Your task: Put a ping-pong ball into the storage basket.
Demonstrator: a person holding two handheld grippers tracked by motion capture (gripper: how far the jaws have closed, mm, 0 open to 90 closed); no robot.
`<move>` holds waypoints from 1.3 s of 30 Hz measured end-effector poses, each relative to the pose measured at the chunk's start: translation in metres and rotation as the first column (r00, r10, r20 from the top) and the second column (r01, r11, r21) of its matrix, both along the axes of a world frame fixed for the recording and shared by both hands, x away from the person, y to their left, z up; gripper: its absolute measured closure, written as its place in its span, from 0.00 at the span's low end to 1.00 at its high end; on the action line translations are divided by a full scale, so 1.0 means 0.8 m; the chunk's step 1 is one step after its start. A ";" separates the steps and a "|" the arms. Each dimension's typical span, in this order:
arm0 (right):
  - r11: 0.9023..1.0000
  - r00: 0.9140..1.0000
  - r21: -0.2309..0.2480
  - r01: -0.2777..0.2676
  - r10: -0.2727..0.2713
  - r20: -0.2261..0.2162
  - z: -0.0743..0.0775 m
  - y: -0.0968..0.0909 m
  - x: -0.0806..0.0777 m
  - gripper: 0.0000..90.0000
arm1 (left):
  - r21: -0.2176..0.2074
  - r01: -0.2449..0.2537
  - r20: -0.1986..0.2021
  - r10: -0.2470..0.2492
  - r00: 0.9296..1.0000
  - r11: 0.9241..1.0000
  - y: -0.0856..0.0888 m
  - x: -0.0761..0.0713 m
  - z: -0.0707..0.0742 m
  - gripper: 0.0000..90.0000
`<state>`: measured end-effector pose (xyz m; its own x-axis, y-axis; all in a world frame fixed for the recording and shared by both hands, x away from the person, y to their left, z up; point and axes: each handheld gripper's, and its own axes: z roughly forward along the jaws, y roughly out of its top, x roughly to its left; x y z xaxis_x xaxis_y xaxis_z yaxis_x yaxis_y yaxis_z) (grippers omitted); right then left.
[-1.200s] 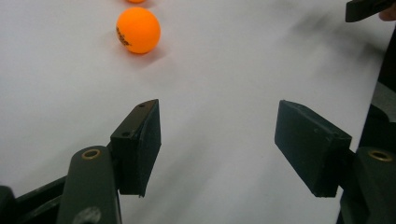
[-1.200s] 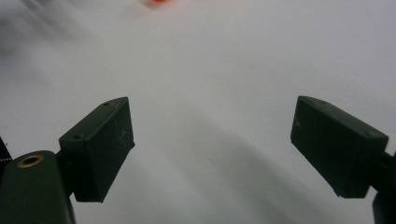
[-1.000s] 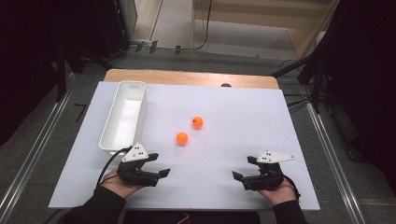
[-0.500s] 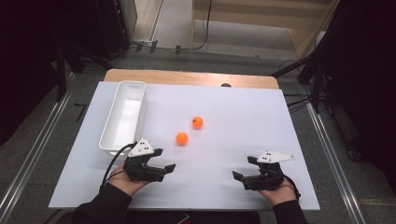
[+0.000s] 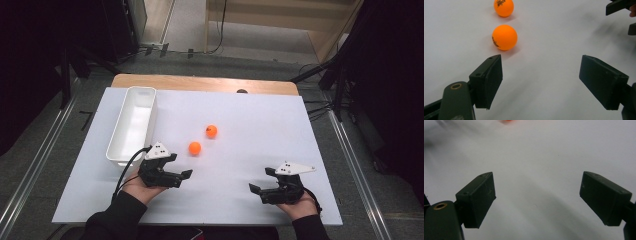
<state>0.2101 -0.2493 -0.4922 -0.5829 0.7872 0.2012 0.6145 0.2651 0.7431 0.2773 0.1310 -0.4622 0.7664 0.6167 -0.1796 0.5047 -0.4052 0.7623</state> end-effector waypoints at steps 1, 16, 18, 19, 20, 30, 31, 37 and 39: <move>1.000 1.000 0.000 0.000 0.000 0.000 0.000 0.000 0.000 0.13 | -0.002 -0.001 -0.001 0.001 1.000 1.000 -0.001 0.001 0.000 0.22; 1.000 1.000 0.008 -0.001 0.001 -0.007 0.000 0.000 0.000 0.13 | 0.015 -0.035 0.013 0.035 0.999 0.999 -0.011 0.018 -0.004 0.22; 1.000 1.000 0.008 -0.001 0.001 -0.007 0.000 0.000 0.000 0.13 | 0.022 -0.043 0.017 0.043 0.999 0.999 -0.013 0.019 -0.005 0.22; 1.000 1.000 0.008 -0.003 0.003 -0.005 0.000 0.000 0.000 0.13 | 0.026 -0.045 0.018 0.044 0.999 0.999 -0.014 0.020 -0.006 0.22; 1.000 1.000 0.008 -0.003 0.003 -0.004 0.000 0.000 0.000 0.13 | 0.033 -0.047 0.020 0.046 0.999 0.998 -0.014 0.021 -0.006 0.22; 1.000 1.000 0.008 -0.003 0.003 -0.005 0.000 0.000 0.000 0.13 | 0.047 -0.054 0.040 0.052 0.998 0.997 -0.025 0.028 -0.008 0.22; 1.000 1.000 0.008 -0.003 0.003 -0.005 0.000 0.000 0.000 0.13 | 0.051 -0.049 0.043 0.047 0.998 0.997 -0.026 0.029 -0.008 0.22; 1.000 1.000 0.008 -0.003 0.003 -0.006 0.000 0.000 0.000 0.13 | 0.049 -0.062 0.048 0.060 0.997 0.997 -0.030 0.034 -0.008 0.22; 1.000 1.000 0.009 -0.001 0.001 -0.006 0.000 0.000 0.000 0.13 | 0.045 -0.064 0.052 0.061 0.997 0.997 -0.031 0.036 -0.008 0.22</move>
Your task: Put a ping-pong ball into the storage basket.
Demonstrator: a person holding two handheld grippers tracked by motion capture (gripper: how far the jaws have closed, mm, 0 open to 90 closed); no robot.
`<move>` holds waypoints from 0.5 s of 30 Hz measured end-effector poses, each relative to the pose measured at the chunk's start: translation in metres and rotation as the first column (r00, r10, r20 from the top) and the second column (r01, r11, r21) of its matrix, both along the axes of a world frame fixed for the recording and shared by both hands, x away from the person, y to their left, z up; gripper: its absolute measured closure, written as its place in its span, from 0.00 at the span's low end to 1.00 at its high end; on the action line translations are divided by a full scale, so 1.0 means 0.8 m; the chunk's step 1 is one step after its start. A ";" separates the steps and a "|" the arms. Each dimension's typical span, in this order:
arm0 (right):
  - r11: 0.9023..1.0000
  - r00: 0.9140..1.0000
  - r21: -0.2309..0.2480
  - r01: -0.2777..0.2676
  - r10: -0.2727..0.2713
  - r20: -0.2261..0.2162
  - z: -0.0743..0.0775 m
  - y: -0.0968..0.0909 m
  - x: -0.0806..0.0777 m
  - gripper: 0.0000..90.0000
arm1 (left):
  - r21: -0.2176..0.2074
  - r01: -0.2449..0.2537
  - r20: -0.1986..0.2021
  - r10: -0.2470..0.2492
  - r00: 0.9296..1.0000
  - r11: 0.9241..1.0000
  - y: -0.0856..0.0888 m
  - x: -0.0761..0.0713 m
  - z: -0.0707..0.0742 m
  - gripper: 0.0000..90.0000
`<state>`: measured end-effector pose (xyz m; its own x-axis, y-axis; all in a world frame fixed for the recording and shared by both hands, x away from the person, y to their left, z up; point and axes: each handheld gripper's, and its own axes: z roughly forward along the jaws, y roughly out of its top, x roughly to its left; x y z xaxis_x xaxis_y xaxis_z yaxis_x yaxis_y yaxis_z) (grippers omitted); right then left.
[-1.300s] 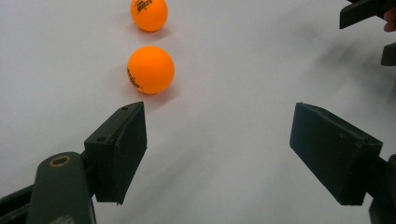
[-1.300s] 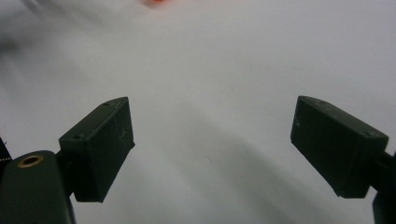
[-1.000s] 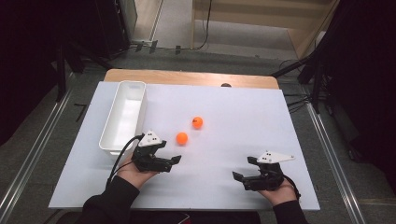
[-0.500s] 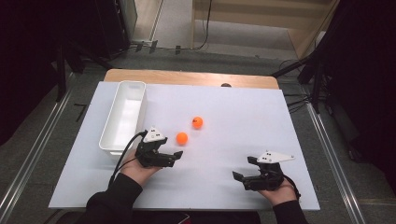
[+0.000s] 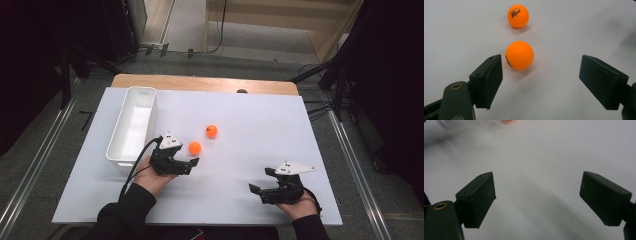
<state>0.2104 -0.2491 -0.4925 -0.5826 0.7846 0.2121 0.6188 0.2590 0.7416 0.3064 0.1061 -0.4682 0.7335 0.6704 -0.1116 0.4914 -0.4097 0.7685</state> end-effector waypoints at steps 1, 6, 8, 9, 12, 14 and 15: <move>1.000 1.000 0.000 0.001 -0.001 0.000 0.000 0.000 0.000 0.13 | -0.002 -0.003 0.003 0.003 1.000 1.000 0.000 0.001 0.000 0.22; 1.000 1.000 -0.001 -0.001 0.001 0.000 0.000 0.000 0.000 0.13 | -0.008 -0.018 0.007 0.018 1.000 1.000 -0.006 0.009 0.000 0.22; 1.000 1.000 -0.001 -0.001 0.001 0.001 0.000 0.000 0.000 0.13 | -0.005 -0.019 0.011 0.019 1.000 1.000 -0.007 0.011 0.001 0.22; 1.000 1.000 -0.001 -0.001 0.001 0.001 0.000 0.000 0.000 0.13 | -0.006 -0.020 0.009 0.020 1.000 1.000 -0.009 0.012 0.001 0.22; 1.000 1.000 -0.002 0.001 -0.001 0.000 0.000 -0.001 0.000 0.13 | -0.009 -0.027 0.014 0.027 1.000 1.000 -0.012 0.017 0.002 0.22; 1.000 1.000 -0.002 -0.001 0.001 0.000 0.000 -0.001 0.000 0.13 | -0.028 -0.026 0.012 0.026 1.000 0.999 -0.013 0.021 0.004 0.22; 1.000 1.000 -0.001 -0.001 0.001 0.000 0.000 -0.001 0.000 0.13 | -0.025 -0.024 0.014 0.024 1.000 0.999 -0.013 0.021 0.005 0.22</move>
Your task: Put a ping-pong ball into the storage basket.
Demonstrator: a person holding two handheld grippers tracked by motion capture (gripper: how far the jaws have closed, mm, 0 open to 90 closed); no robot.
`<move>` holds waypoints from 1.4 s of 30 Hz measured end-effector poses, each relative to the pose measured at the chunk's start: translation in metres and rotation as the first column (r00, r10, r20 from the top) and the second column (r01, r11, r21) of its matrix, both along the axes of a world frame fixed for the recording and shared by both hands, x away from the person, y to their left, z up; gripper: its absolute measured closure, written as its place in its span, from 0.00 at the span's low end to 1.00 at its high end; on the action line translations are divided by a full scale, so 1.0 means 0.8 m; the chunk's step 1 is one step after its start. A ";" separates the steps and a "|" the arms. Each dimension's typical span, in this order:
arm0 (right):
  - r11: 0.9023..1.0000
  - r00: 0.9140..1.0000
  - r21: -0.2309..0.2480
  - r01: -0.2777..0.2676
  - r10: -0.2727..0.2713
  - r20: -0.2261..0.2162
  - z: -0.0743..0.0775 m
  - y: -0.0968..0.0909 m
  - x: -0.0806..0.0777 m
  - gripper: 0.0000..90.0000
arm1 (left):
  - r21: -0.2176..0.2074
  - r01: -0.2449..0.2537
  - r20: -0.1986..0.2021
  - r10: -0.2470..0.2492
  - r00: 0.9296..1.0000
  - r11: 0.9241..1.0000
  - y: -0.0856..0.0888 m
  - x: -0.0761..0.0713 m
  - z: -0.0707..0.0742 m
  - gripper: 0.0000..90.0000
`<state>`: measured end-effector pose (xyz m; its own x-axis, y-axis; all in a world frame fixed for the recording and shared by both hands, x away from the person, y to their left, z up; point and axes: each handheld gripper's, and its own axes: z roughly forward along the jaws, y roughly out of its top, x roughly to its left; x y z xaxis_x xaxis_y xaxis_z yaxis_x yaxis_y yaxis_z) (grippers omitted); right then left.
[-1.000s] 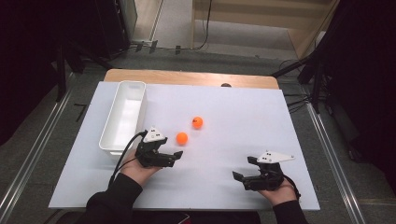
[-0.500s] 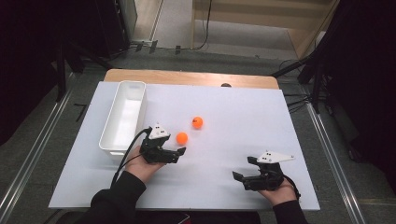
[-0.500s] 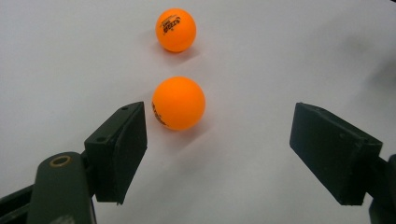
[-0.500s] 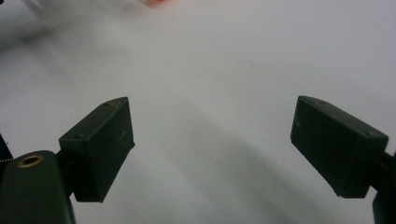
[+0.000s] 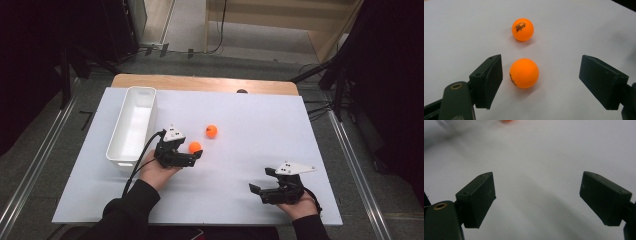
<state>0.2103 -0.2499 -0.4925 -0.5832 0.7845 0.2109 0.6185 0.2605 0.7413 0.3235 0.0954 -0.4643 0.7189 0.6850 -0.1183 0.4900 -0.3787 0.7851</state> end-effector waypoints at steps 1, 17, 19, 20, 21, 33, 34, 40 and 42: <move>1.000 1.000 0.002 -0.002 0.002 0.001 0.000 0.000 0.000 0.13 | 0.008 0.003 0.009 -0.003 1.000 1.000 -0.001 0.001 0.001 0.22; 1.000 1.000 -0.001 -0.001 0.001 0.000 0.000 0.000 0.000 0.13 | 0.015 -0.018 0.025 0.018 1.000 1.000 -0.013 0.029 0.003 0.22; 1.000 1.000 -0.002 -0.002 0.002 0.000 0.000 0.000 0.000 0.13 | 0.017 -0.025 0.037 0.025 0.999 1.000 -0.014 0.032 0.002 0.22; 1.000 1.000 -0.002 -0.002 0.002 0.000 -0.001 0.000 0.000 0.13 | 0.024 -0.024 0.038 0.023 0.999 0.999 -0.014 0.033 0.002 0.22; 1.000 1.000 -0.002 -0.002 0.002 0.001 -0.001 -0.001 0.000 0.13 | 0.008 -0.026 0.034 0.026 0.999 1.000 -0.015 0.035 0.001 0.22; 1.000 1.000 -0.002 -0.007 0.007 -0.001 -0.001 0.000 0.000 0.13 | -0.003 -0.034 0.002 0.034 0.999 0.999 -0.014 0.048 0.001 0.24; 1.000 1.000 -0.002 -0.008 0.008 0.001 -0.001 0.000 0.000 0.13 | 0.000 -0.034 0.003 0.034 0.999 0.999 -0.013 0.049 0.000 0.24; 1.000 1.000 -0.001 -0.006 0.006 0.000 -0.001 -0.001 0.000 0.13 | -0.012 -0.036 0.004 0.036 0.999 0.999 -0.010 0.050 0.001 0.24; 1.000 1.000 -0.001 -0.006 0.006 0.000 -0.001 -0.001 0.000 0.13 | -0.006 -0.037 0.006 0.037 0.999 0.999 -0.010 0.050 0.001 0.24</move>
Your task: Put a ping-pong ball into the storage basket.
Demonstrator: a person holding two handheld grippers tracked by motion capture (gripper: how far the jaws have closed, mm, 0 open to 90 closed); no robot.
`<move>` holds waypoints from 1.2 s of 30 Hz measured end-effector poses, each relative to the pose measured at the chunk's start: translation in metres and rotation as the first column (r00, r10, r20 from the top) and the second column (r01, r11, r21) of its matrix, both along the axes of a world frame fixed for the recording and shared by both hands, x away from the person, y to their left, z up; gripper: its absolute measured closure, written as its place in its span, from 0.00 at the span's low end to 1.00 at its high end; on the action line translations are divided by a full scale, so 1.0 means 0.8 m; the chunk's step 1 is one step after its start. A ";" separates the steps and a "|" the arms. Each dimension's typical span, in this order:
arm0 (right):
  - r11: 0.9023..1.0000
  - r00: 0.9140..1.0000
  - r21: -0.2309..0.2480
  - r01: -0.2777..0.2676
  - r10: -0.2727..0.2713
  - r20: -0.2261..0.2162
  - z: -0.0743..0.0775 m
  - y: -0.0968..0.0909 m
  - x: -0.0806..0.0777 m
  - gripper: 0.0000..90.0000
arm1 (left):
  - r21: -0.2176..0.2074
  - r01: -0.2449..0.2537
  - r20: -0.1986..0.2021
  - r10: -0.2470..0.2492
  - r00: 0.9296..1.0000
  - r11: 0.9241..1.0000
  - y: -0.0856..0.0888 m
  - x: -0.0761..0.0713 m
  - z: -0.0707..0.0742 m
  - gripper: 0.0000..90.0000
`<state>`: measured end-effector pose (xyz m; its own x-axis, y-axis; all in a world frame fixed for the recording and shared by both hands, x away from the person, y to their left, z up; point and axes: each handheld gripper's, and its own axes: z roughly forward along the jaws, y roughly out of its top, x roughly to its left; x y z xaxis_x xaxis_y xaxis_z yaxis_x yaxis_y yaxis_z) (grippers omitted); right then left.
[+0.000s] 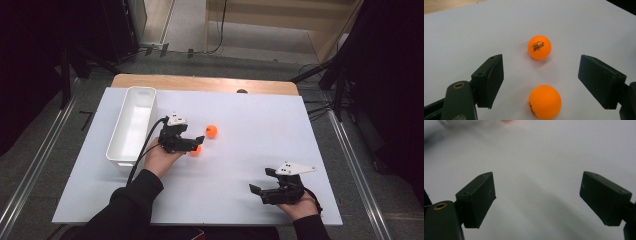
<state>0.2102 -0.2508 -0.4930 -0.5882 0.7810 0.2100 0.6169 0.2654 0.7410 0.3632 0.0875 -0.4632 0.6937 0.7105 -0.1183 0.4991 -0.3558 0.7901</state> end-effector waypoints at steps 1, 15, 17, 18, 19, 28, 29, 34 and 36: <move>1.000 1.000 -0.002 -0.001 0.001 0.004 0.000 -0.001 0.000 0.13 | 0.002 -0.001 -0.002 0.001 1.000 1.000 0.000 0.000 0.000 0.15; 1.000 1.000 0.004 0.006 -0.006 -0.007 0.000 -0.002 0.000 0.13 | 0.015 0.008 -0.025 -0.008 1.000 1.000 -0.003 0.001 -0.009 0.00; 1.000 1.000 0.003 0.005 -0.005 -0.005 0.000 -0.002 0.000 0.13 | 0.016 0.009 -0.024 -0.008 1.000 1.000 -0.004 0.001 -0.010 0.00; 1.000 1.000 0.003 0.005 -0.005 -0.005 0.000 -0.002 0.000 0.13 | 0.019 0.011 -0.023 -0.010 1.000 1.000 -0.004 0.001 -0.011 0.00; 1.000 1.000 0.004 0.005 -0.005 -0.005 0.000 -0.002 0.000 0.13 | 0.020 0.011 -0.024 -0.010 1.000 1.000 -0.004 0.000 -0.012 0.00; 1.000 1.000 0.003 0.005 -0.005 -0.003 0.000 -0.002 0.000 0.13 | 0.021 0.017 -0.024 -0.016 1.000 1.000 -0.007 -0.001 -0.016 0.00; 1.000 1.000 0.003 0.005 -0.005 -0.003 0.000 -0.002 0.000 0.13 | 0.021 0.019 -0.028 -0.019 0.999 1.000 -0.007 -0.001 -0.017 0.00; 1.000 1.000 0.005 0.005 -0.005 -0.007 0.000 -0.002 0.000 0.13 | 0.027 0.019 -0.030 -0.018 0.999 0.999 -0.006 -0.001 -0.022 0.00; 1.000 1.000 0.004 0.002 -0.002 -0.004 0.000 -0.001 0.000 0.13 | 0.023 0.016 -0.032 -0.015 0.999 1.000 -0.008 -0.002 -0.024 0.00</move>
<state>0.2104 -0.2519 -0.4930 -0.5860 0.7812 0.2154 0.6206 0.2617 0.7392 0.3617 0.0812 -0.4822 0.7007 0.7026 -0.1240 0.5180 -0.3814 0.7657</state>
